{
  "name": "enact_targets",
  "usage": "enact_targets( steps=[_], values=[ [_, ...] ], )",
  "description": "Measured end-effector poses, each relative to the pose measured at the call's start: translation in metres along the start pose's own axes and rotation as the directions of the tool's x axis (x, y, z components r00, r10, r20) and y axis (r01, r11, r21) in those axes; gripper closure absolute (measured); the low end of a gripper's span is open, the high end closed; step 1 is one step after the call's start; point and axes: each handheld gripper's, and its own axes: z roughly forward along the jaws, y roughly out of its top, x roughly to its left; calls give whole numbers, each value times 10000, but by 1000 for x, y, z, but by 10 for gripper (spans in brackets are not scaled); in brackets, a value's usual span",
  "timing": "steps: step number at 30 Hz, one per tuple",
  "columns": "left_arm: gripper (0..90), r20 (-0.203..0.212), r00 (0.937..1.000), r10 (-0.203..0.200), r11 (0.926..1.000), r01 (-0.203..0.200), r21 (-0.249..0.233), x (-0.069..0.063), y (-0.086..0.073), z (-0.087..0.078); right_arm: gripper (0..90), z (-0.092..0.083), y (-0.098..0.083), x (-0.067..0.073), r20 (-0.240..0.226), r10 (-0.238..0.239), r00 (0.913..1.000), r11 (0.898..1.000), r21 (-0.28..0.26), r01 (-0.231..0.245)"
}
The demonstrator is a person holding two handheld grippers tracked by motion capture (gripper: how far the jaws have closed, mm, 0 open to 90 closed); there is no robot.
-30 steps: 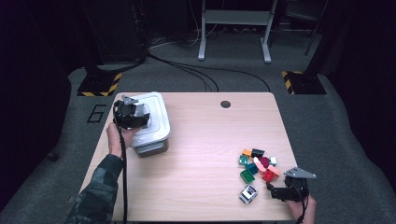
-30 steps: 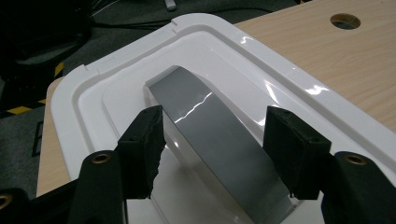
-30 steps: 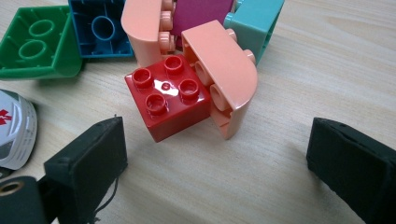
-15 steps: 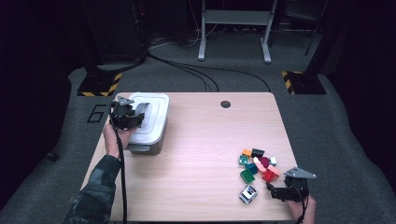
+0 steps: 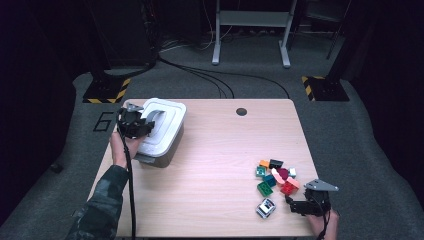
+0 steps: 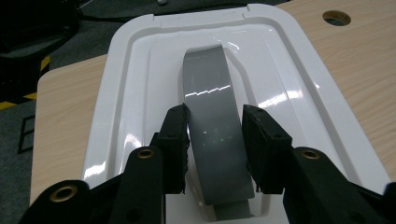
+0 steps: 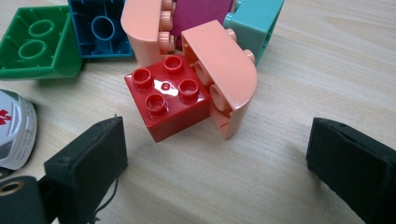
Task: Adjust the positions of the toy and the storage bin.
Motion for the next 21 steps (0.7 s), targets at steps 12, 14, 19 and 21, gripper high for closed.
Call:
enact_targets(
  steps=[12, 14, 19, 21],
  values=[
    [629, -916, 9897, 1097, 9929, -1047, 571, -11, 22, 14, 44, 0, 0, 0, 18, 25, 10000, 10000, -6, -25],
    [628, -902, 9900, 1086, 9925, -1028, 669, -10, 20, 19, 45, 0, 0, 0, 18, 25, 10000, 10000, -4, -25],
    [659, -634, 9911, 1171, 9918, -1134, 588, -11, 19, 20, 45, 0, 0, 0, 17, 33, 10000, 10000, -16, -33],
    [669, -469, 9911, 1248, 9911, -1223, 534, -13, 20, 20, 45, 0, 0, 0, 21, 35, 10000, 10000, -37, -35]
  ],
)
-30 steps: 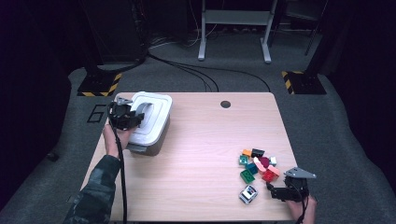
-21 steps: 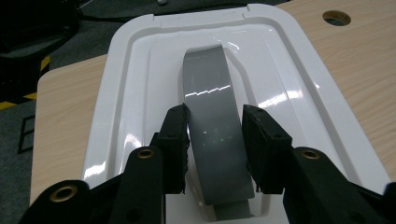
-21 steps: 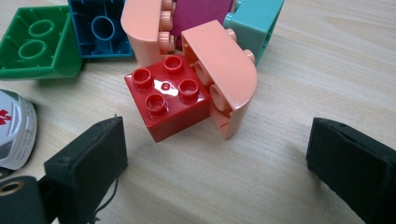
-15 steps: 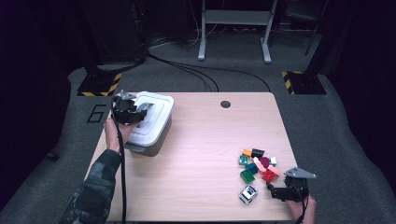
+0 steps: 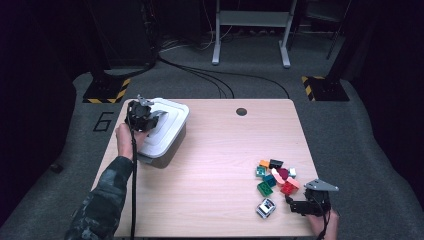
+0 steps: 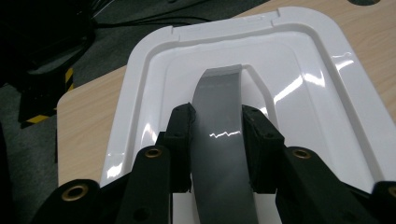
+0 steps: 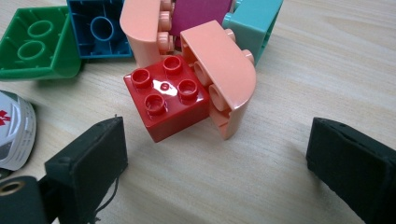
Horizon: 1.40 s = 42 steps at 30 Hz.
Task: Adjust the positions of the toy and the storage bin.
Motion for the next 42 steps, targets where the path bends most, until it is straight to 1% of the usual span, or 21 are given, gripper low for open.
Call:
enact_targets(
  steps=[1, 3, 4, 5, 7, 9, 15, 16, 17, 19, 20, 22, 25, 29, 30, 35, 36, 37, 39, 40, 42],
  values=[
    [673, 0, 10000, 0, 10000, 0, 0, 0, 0, 0, 45, 0, 0, 0, -2, 1, 10000, 10000, 8, -1],
    [676, 242, 9997, 73, 10000, -73, -9, -4, 2, 0, 45, 0, 0, 0, -3, 6, 10000, 10000, -1, -6],
    [676, 242, 9997, 73, 10000, -73, -9, -4, 2, 0, 45, 0, 0, 0, -3, 6, 10000, 10000, -1, -6],
    [675, 300, 9993, 234, 9997, -233, -12, -6, 3, -2, 44, 0, 0, 0, -8, 3, 10000, 10000, -1, -3],
    [675, 531, 9985, 128, 9999, -125, -60, -7, 2, -2, 45, 0, 0, 0, -38, 9, 10000, 10000, 11, -9],
    [675, 560, 9982, 197, 9998, -195, -39, -8, 2, -3, 44, 0, 0, 0, -18, 6, 10000, 10000, 12, -6],
    [675, 855, 9963, 70, 10000, -65, -62, -8, 2, -3, 45, 0, 0, 0, -13, -20, 10000, 10000, -9, 20],
    [675, 1062, 9943, -10, 10000, 15, -49, -6, 2, -3, 45, 0, 0, 0, -15, 9, 10000, 10000, 12, -9],
    [674, 1145, 9934, -107, 9999, 120, -100, -5, 1, -2, 45, 0, 0, 0, -16, 8, 10000, 10000, 12, -8],
    [674, 1214, 9925, -113, 9999, 125, -88, -6, 2, -2, 44, 0, 0, 0, -17, 5, 10000, 10000, 15, -5],
    [674, 1296, 9914, -203, 9997, 215, -81, -6, 2, -2, 44, 0, 0, 0, -18, 7, 10000, 10000, 13, -7],
    [674, 1321, 9911, -145, 9998, 156, -79, -6, 2, -3, 44, 0, 0, 0, -24, 2, 10000, 10000, 19, -2],
    [674, 1476, 9890, -47, 10000, 59, -73, -11, 3, -3, 44, 0, 0, 0, -24, 4, 10000, 10000, 19, -4],
    [673, 1655, 9861, -102, 9999, 124, -120, -16, 4, -4, 44, 0, 0, 0, -19, 6, 10000, 10000, 14, -6],
    [673, 1789, 9839, 22, 10000, -15, -41, -20, 5, -5, 44, 0, 0, 0, -19, 9, 10000, 10000, 14, -9],
    [673, 1991, 9799, 116, 9999, -94, -123, -30, 7, -4, 44, 0, 0, 0, -23, 0, 10000, 10000, 18, 0],
    [673, 1991, 9799, 116, 9999, -94, -123, -30, 7, -4, 44, 0, 0, 0, -23, 0, 10000, 10000, 18, 0],
    [673, 2105, 9774, 199, 9998, -184, -95, -34, 8, -5, 44, 0, 0, 0, -40, 6, 10000, 10000, 13, -6],
    [673, 2112, 9772, 208, 9997, -183, -137, -36, 9, -4, 44, 0, 0, 0, -57, 8, 10000, 10000, 9, -8],
    [673, 2225, 9745, 281, 9996, -255, -148, -40, 10, -4, 44, 0, 0, 0, -45, 0, 10000, 10000, 19, 0],
    [672, 2245, 9741, 275, 9996, -245, -161, -42, 10, -4, 44, 0, 0, 0, -57, 2, 10000, 10000, 12, -1]
  ],
)
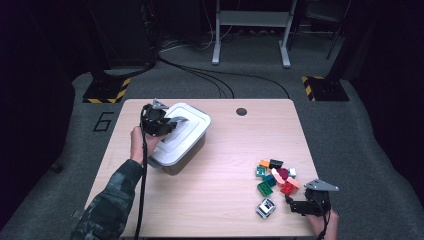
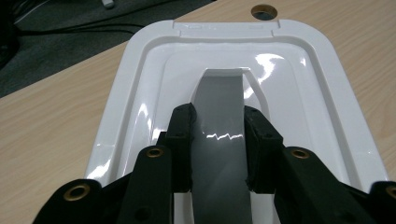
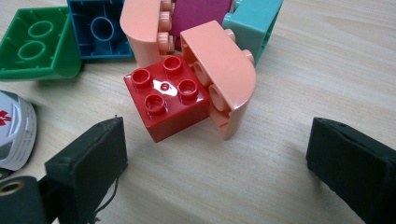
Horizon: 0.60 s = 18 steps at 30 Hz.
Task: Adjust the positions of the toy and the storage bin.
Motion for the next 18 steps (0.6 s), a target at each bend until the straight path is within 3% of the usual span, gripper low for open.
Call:
enact_targets(
  steps=[18],
  values=[
    [671, 894, 9953, 361, 9993, -355, -87, -35, 10, 8, 0, 1, 0, 1, -60, -199, 9998, 9997, 171, 200]
  ],
)
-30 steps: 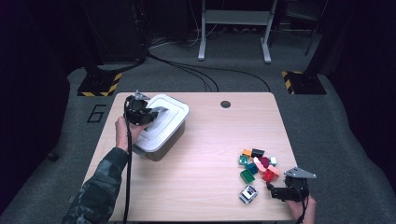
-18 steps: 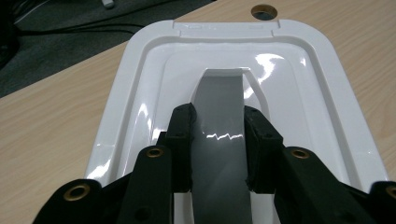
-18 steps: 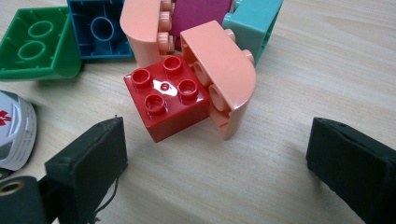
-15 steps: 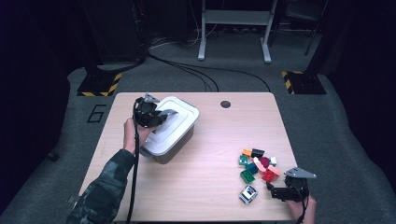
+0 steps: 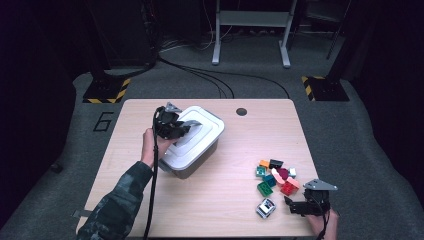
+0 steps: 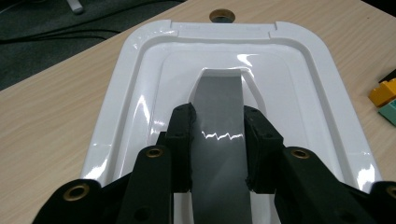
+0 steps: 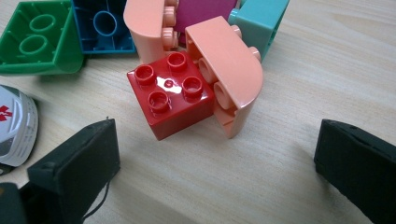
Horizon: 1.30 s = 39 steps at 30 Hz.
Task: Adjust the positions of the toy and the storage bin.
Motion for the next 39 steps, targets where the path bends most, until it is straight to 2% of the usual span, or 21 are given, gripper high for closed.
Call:
enact_targets(
  steps=[12, 18, 26, 28, 32, 37, 38, 39],
  values=[
    [670, 330, 9994, 106, 9999, -104, -61, -19, 6, 7, 0, 0, 0, 0, -28, 39, 10000, 10000, 16, -39],
    [670, 369, 9992, -148, 9997, 155, -192, -31, 10, 13, 0, 0, 0, 0, 8, 73, 10000, 10000, -34, -73],
    [669, 347, 9993, -121, 9998, 127, -171, -44, 16, 19, 0, 0, 0, 0, 15, 66, 10000, 10000, -56, -66],
    [669, 320, 9992, -219, 9993, 229, -309, -49, 17, 22, 0, 0, 0, -1, 18, 53, 10000, 10000, -64, -53],
    [669, 378, 9990, -254, 9993, 264, -264, -57, 22, 26, 2, 0, 0, -1, 31, 65, 10000, 10000, -69, -65],
    [666, 557, 9977, -374, 9986, 394, -340, -67, 27, 33, 2, 0, 0, -1, 64, 79, 9999, 10000, -46, -79],
    [665, 770, 9960, -457, 9981, 487, -373, -71, 29, 37, 2, 0, 0, -1, 44, 99, 9999, 9999, -74, -98],
    [664, 770, 9960, -457, 9981, 487, -373, -71, 29, 37, 2, 0, 0, -1, 44, 99, 9999, 9999, -74, -98]
  ],
)
